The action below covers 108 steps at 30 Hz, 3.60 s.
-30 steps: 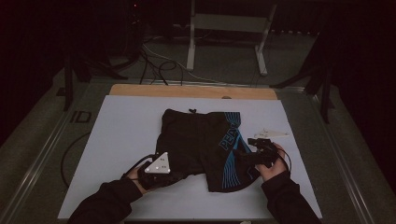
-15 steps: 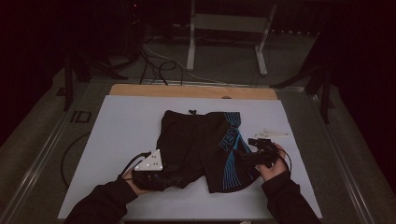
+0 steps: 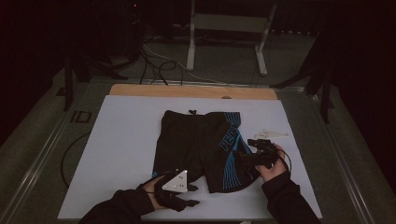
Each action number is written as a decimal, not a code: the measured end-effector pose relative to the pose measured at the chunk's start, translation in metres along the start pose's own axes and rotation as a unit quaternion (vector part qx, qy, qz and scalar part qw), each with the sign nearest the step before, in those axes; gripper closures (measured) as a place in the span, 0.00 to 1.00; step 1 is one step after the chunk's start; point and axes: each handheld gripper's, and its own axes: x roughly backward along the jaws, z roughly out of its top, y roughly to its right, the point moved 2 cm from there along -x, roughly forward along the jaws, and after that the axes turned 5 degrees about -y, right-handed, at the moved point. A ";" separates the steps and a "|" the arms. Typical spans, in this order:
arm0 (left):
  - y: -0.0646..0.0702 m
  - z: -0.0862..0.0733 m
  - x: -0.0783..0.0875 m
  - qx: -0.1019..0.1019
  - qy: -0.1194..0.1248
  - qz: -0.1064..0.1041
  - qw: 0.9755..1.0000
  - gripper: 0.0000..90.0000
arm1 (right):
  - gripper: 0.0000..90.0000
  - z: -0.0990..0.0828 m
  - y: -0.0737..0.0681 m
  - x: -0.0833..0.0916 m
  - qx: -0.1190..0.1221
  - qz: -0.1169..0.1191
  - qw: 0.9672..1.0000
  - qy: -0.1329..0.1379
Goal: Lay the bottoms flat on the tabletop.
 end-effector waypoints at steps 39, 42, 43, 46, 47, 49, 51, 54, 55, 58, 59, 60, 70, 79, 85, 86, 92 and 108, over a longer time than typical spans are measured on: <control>-0.005 0.030 0.006 0.010 0.000 -0.010 1.000 0.98 | 0.16 -0.001 0.004 0.007 -0.005 -0.003 1.000 0.007; -0.003 0.030 -0.003 0.007 -0.006 -0.017 1.000 0.98 | 0.16 -0.003 0.005 0.008 -0.004 -0.003 1.000 0.006; -0.002 0.030 -0.006 0.009 -0.008 -0.019 1.000 0.98 | 0.16 -0.003 0.006 0.008 -0.007 -0.002 1.000 0.008; 0.000 0.030 -0.011 -0.006 -0.015 -0.024 1.000 0.93 | 0.16 -0.003 0.005 0.008 -0.008 -0.001 1.000 0.007; 0.002 0.030 -0.011 -0.008 -0.010 -0.028 1.000 0.86 | 0.16 -0.003 0.005 0.008 -0.004 -0.001 1.000 0.007; 0.004 0.029 -0.007 -0.017 -0.011 -0.008 1.000 0.66 | 0.16 -0.003 0.004 0.009 -0.004 0.000 1.000 0.010; 0.003 0.026 0.001 -0.015 -0.005 -0.008 1.000 0.56 | 0.16 -0.002 0.003 0.009 -0.002 0.002 1.000 0.010; -0.002 0.016 0.019 -0.005 0.001 0.012 1.000 0.46 | 0.16 -0.003 0.003 0.009 -0.001 -0.001 1.000 0.010; -0.003 0.011 0.026 0.002 0.000 0.021 1.000 0.45 | 0.16 -0.003 0.003 0.009 0.000 -0.002 1.000 0.010; -0.003 0.002 0.036 0.007 0.002 0.033 0.999 0.40 | 0.16 -0.003 0.003 0.009 0.000 -0.001 1.000 0.011; -0.003 0.002 0.036 0.007 0.002 0.033 0.999 0.40 | 0.16 -0.003 0.003 0.010 0.001 -0.001 1.000 0.012; -0.006 -0.021 0.055 0.029 -0.004 0.058 0.998 0.39 | 0.16 -0.004 0.004 0.011 -0.004 -0.003 1.000 0.012; -0.009 -0.086 0.075 0.097 -0.055 0.104 0.988 0.49 | 0.16 -0.007 0.006 0.012 -0.006 -0.005 1.000 0.010; -0.013 -0.096 0.061 0.100 -0.064 0.082 0.990 0.67 | 0.16 -0.007 0.005 0.011 -0.004 -0.004 1.000 0.007; -0.016 -0.098 0.065 0.106 -0.069 0.086 0.988 0.94 | 0.16 -0.007 0.006 0.011 -0.007 -0.002 1.000 0.008; -0.016 -0.098 0.067 0.105 -0.069 0.081 0.989 0.95 | 0.16 -0.007 0.006 0.011 -0.008 -0.002 1.000 0.008; -0.009 -0.096 0.077 0.103 -0.056 0.058 0.991 0.95 | 0.16 -0.008 0.006 0.013 -0.008 -0.004 1.000 0.009; -0.010 -0.107 0.071 0.118 -0.059 0.013 0.991 0.75 | 0.16 -0.012 0.007 0.013 -0.015 -0.001 1.000 0.006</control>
